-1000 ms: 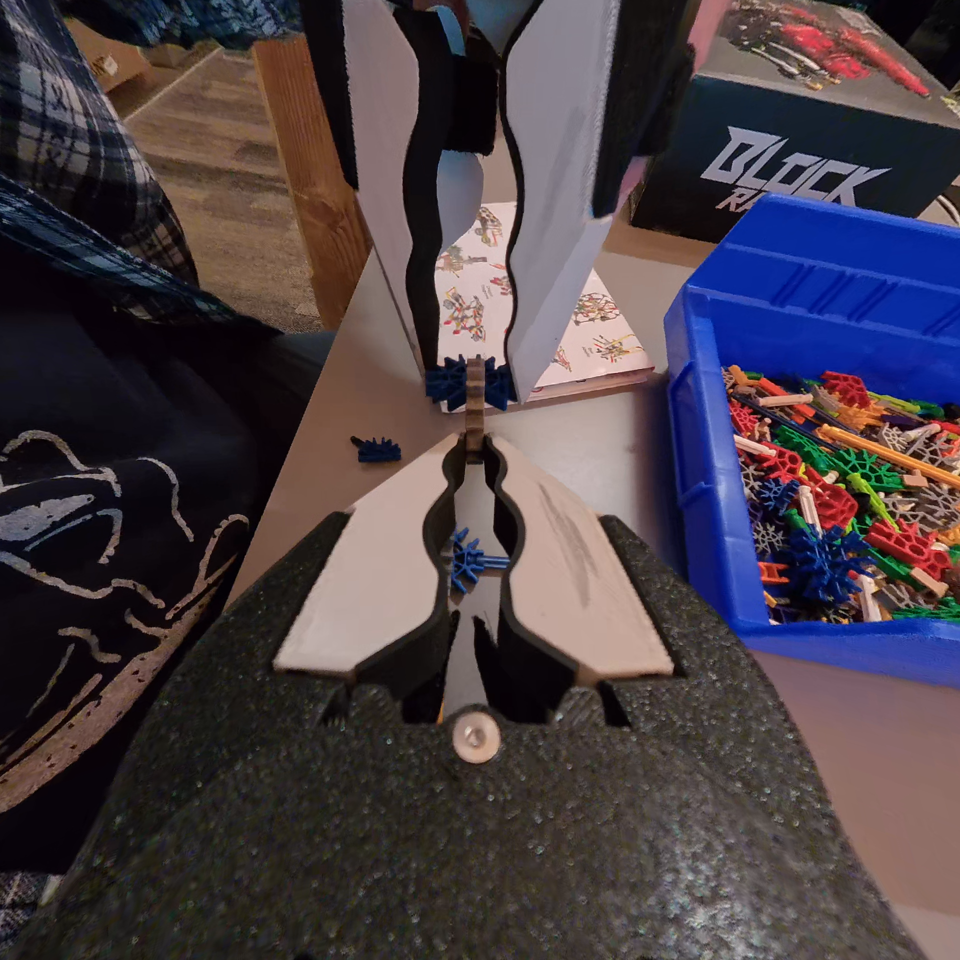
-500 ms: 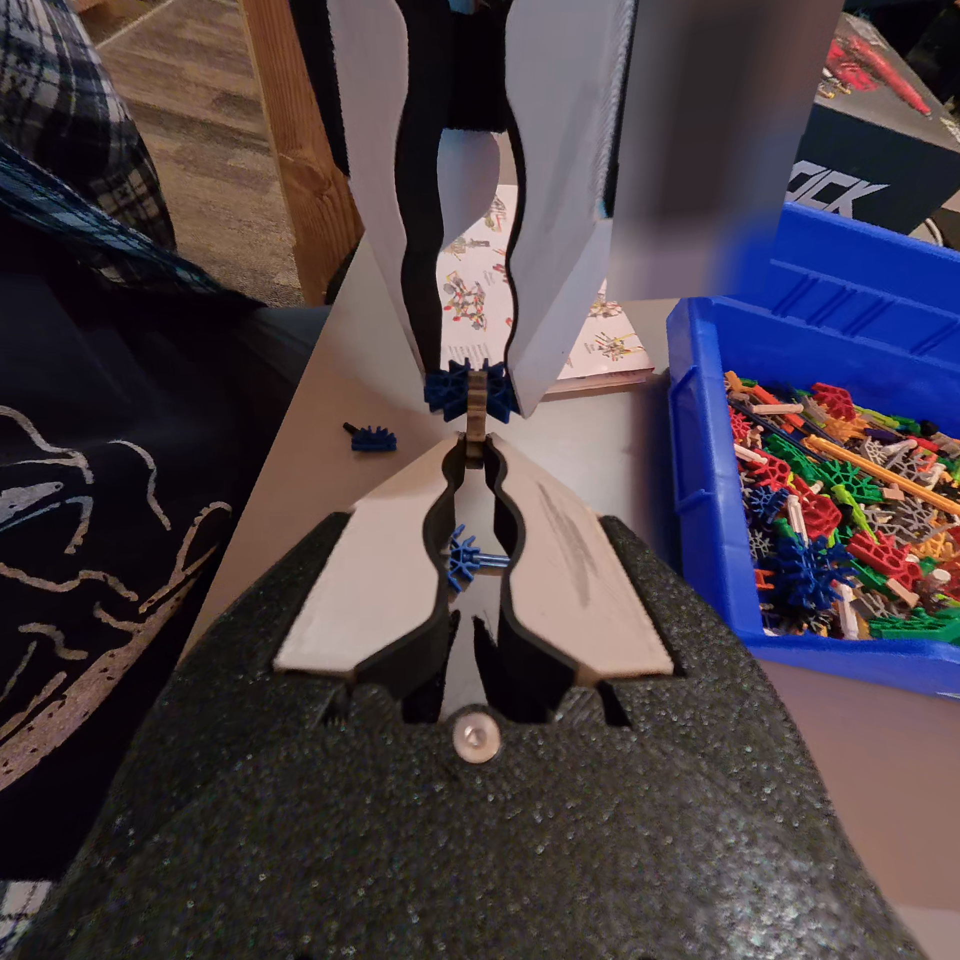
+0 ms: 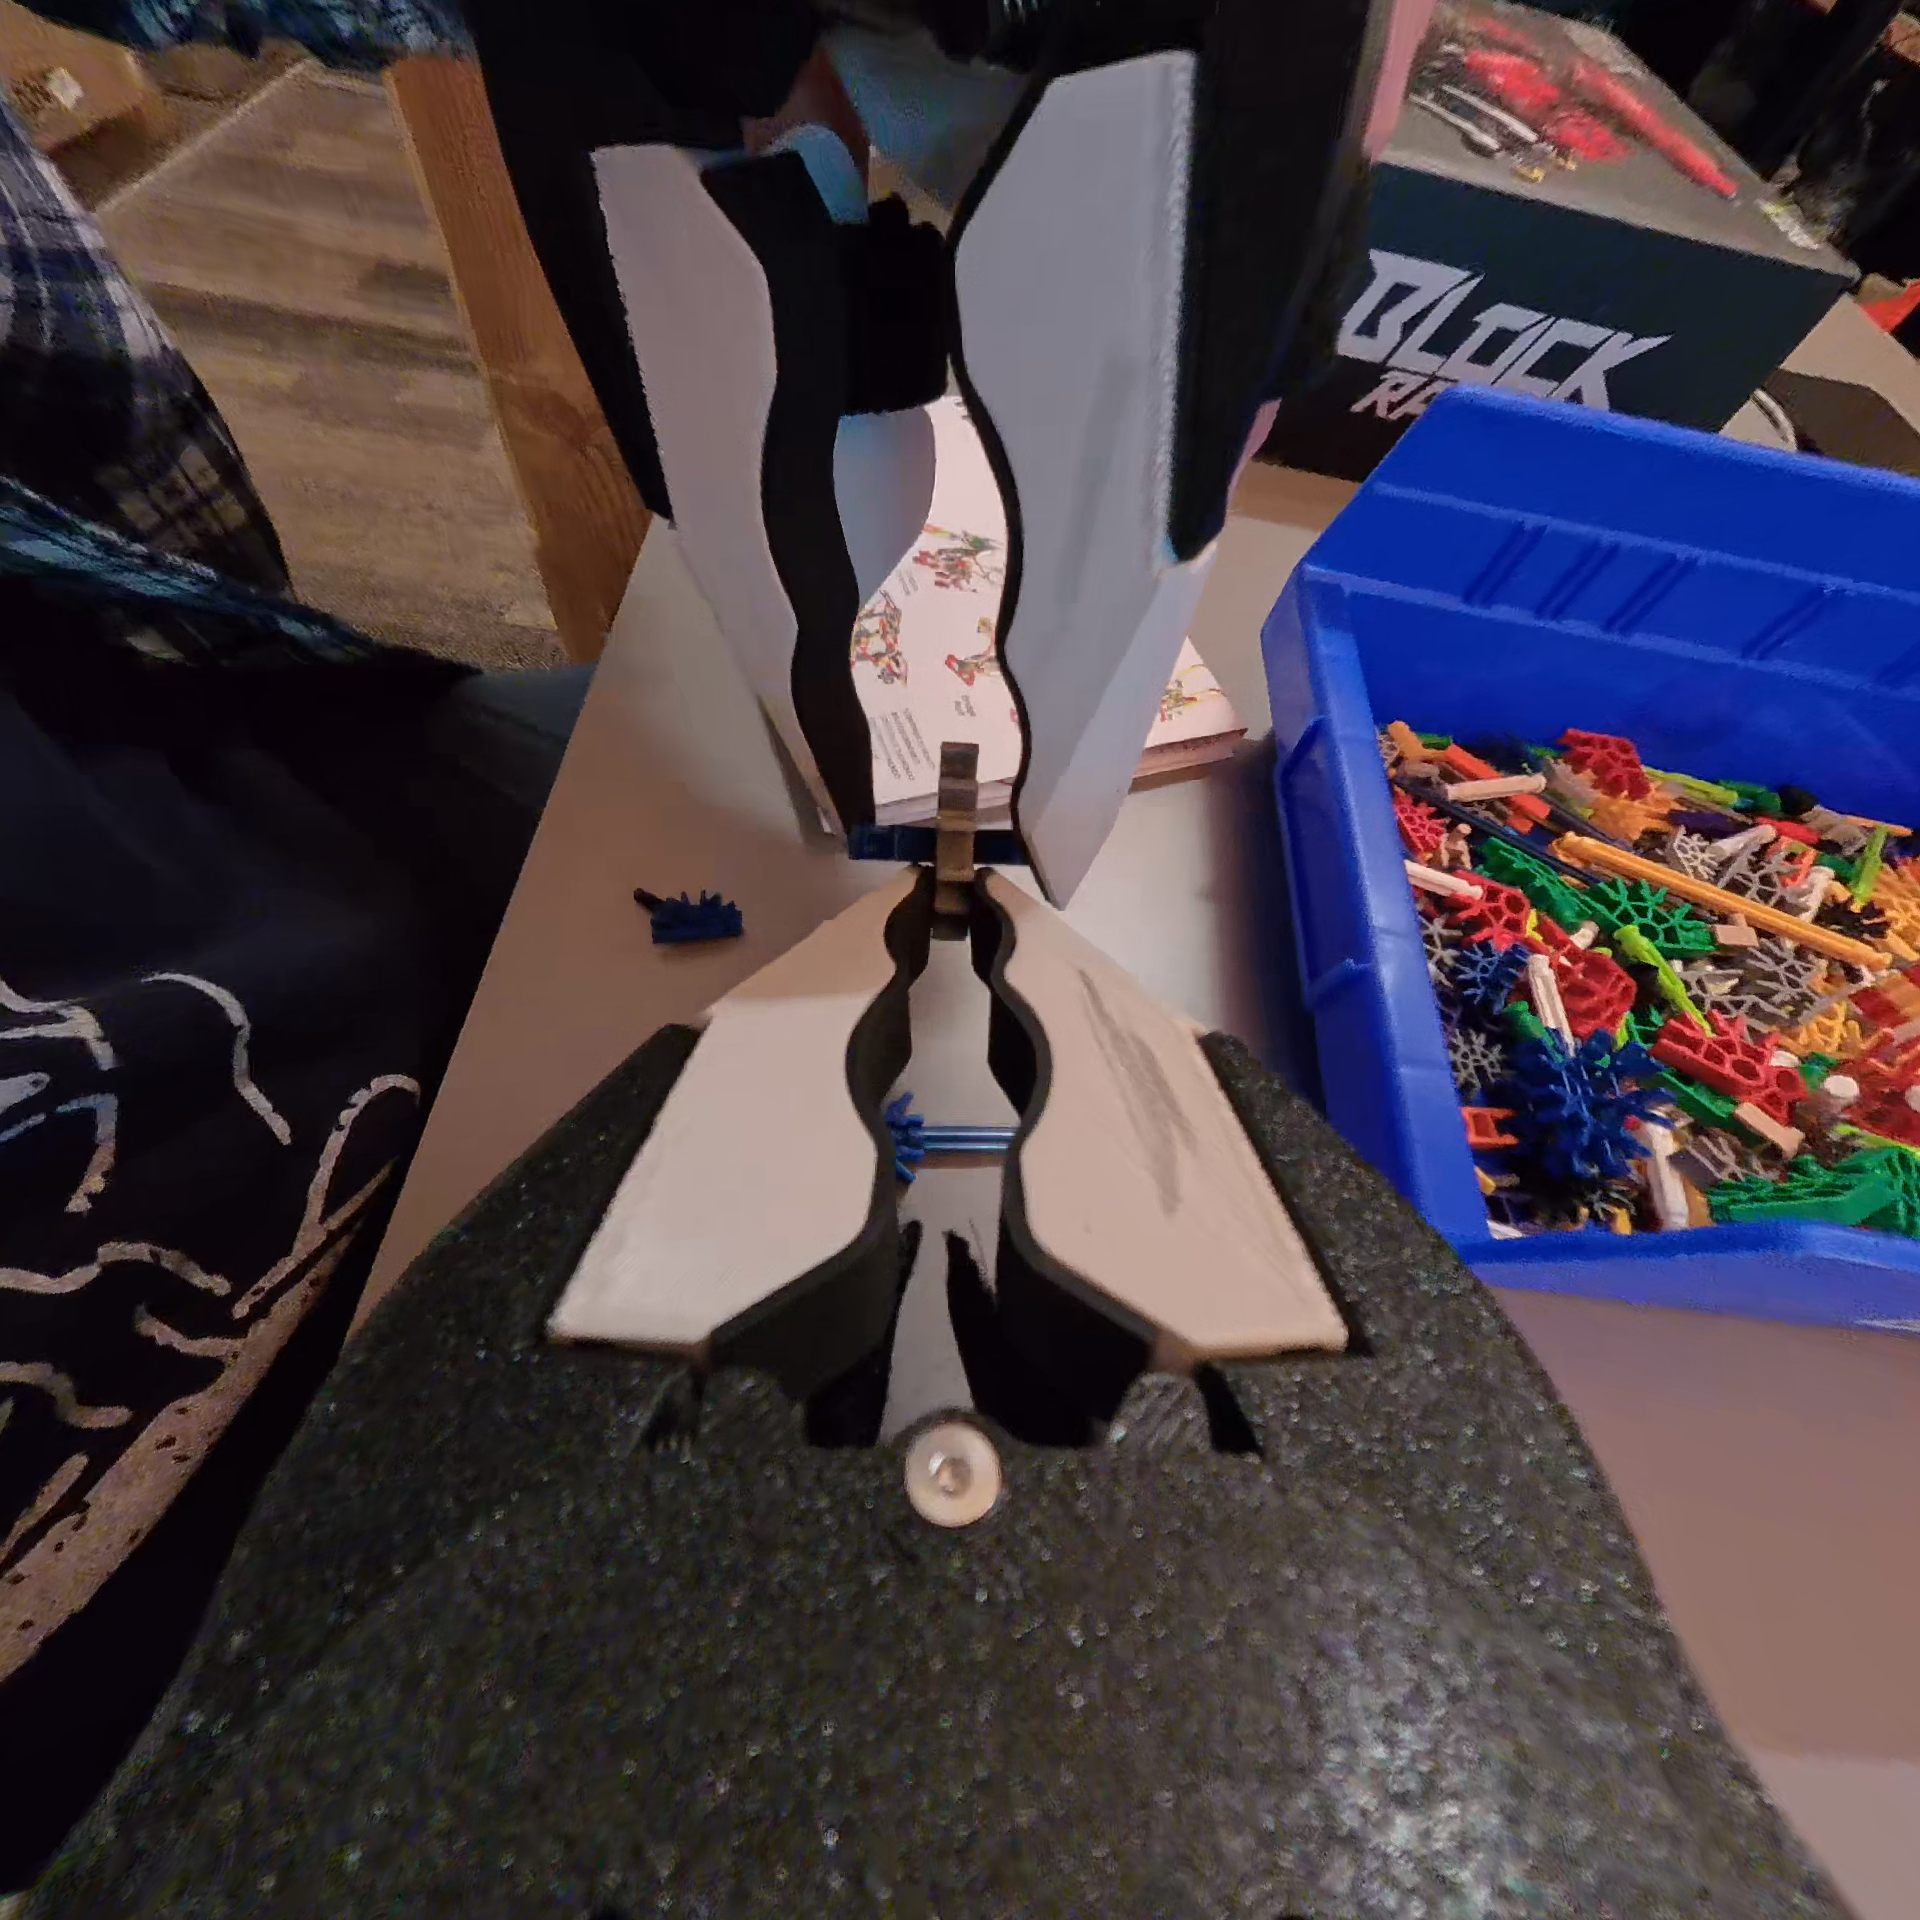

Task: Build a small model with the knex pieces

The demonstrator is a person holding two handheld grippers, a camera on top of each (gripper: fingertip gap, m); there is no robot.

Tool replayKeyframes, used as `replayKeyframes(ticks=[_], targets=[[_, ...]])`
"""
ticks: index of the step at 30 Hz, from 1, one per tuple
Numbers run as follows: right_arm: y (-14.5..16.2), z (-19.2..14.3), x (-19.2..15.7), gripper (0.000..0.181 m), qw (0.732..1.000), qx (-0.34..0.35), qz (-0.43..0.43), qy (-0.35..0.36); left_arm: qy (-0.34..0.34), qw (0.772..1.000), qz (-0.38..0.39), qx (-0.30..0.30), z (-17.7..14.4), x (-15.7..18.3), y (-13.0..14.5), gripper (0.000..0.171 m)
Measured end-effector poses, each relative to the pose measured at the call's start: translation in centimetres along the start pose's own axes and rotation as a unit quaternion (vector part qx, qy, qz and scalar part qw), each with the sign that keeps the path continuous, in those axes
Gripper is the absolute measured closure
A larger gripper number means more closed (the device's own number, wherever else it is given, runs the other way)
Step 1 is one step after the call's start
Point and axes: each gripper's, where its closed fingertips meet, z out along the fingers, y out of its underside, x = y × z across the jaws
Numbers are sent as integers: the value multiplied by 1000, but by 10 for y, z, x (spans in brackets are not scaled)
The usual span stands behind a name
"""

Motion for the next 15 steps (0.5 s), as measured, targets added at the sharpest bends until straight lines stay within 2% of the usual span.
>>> replayKeyframes(ticks=[15], targets=[[-6, -5, 14, 176, 999, 30, 33, 23, -33, 999, -33, 11, -5, -15, 8, 133]])
